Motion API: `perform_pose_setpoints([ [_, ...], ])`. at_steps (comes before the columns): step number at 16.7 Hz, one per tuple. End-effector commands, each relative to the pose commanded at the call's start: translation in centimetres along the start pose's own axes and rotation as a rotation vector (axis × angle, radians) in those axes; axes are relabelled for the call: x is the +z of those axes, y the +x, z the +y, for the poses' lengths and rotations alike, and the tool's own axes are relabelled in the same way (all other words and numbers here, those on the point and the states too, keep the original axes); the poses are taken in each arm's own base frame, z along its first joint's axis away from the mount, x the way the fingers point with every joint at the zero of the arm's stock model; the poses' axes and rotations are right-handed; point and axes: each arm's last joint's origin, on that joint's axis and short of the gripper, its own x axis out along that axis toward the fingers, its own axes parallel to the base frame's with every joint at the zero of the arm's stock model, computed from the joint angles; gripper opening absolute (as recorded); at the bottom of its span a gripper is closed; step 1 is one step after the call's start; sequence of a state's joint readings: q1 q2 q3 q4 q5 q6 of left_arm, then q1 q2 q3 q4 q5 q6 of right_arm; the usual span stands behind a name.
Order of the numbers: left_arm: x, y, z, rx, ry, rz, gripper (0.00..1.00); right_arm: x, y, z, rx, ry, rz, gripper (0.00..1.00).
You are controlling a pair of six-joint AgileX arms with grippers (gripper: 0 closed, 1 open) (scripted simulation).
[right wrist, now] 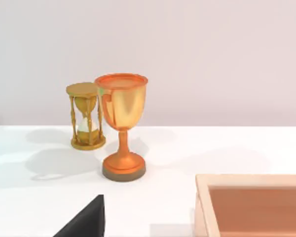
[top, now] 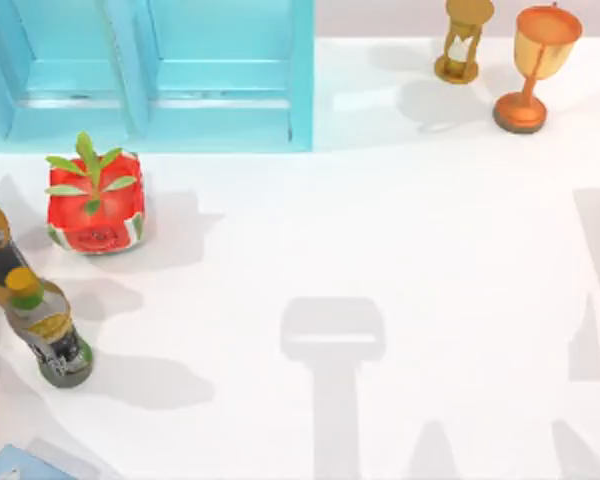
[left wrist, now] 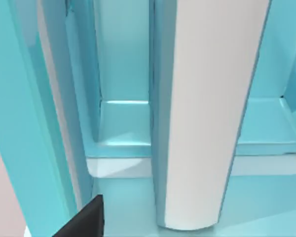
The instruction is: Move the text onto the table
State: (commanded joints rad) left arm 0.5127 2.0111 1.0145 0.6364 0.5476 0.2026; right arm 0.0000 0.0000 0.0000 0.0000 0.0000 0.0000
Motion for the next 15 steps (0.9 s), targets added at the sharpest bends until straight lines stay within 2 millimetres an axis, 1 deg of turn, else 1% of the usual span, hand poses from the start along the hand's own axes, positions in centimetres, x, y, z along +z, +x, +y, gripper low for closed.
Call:
perform_pose_setpoints([
  [2, -0.1, 0.2, 0.3, 0.0, 0.005, -0.005, 1.0, 0.0, 0.0, 0.0, 0.0, 0.0, 0.0, 1.0],
  [7, -0.1, 0.3, 0.1, -0.003, 0.003, -0.002, 1.0, 0.0, 0.0, 0.0, 0.0, 0.0, 0.0, 1.0],
  [8, -0.1, 0.6, 0.2, -0.002, 0.004, -0.003, 1.0, 0.0, 0.0, 0.0, 0.0, 0.0, 0.0, 1.0],
  [11, 0.1, 2.8, 0.6, 0.0, 0.005, -0.005, 1.0, 0.0, 0.0, 0.0, 0.0, 0.0, 0.0, 1.0],
  [15, 0.1, 7.0, 0.7, 0.0, 0.005, -0.006, 1.0, 0.0, 0.0, 0.0, 0.0, 0.0, 0.0, 1.0],
])
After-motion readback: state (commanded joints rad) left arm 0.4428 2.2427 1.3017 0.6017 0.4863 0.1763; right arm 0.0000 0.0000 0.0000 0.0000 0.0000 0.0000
